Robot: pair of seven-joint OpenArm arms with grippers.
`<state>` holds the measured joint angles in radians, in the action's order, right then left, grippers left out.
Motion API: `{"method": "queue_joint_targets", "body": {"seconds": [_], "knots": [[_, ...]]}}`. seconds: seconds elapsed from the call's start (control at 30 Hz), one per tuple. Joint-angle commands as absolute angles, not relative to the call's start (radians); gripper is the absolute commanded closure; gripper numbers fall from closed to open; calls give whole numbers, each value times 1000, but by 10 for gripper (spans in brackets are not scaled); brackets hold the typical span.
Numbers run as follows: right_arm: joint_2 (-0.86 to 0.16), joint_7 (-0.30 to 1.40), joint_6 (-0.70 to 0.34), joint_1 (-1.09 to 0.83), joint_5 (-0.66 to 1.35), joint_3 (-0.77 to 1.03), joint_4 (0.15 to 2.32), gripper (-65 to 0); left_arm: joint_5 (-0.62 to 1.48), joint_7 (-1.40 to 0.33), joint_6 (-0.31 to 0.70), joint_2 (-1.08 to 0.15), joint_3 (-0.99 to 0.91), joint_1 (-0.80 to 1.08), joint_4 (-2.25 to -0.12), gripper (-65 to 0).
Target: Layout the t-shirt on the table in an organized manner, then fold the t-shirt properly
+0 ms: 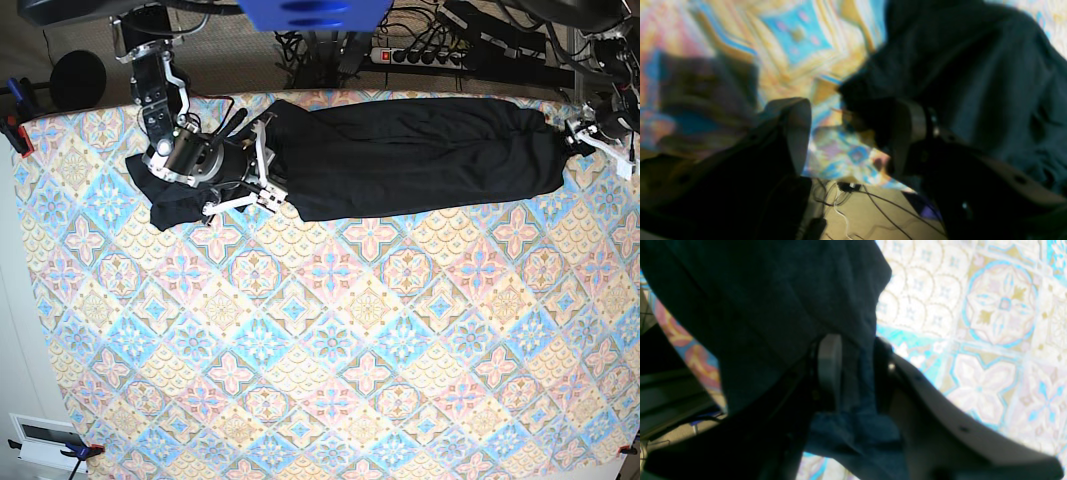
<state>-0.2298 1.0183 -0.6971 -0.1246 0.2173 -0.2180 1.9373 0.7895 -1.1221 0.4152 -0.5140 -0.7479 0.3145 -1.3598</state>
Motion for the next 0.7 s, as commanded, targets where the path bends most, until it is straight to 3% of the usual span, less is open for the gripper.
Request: {"method": "queue_joint_targets", "body": {"seconds": [0.0,0.27,0.67], "knots": [[-234,1003,-698,-114,226,-214,1954,-158,809,-1112,420,-535,-756,309,-1371,-375],[-234,1003,-698,-113,226,-214,1954,-158,820,-1113,421,-515,-598,302,-1371,-375],[-234,1004,-698,-113,226,-214,1952,-158,974,-1119,421,-493,-588,348,-1376,-372]]}}
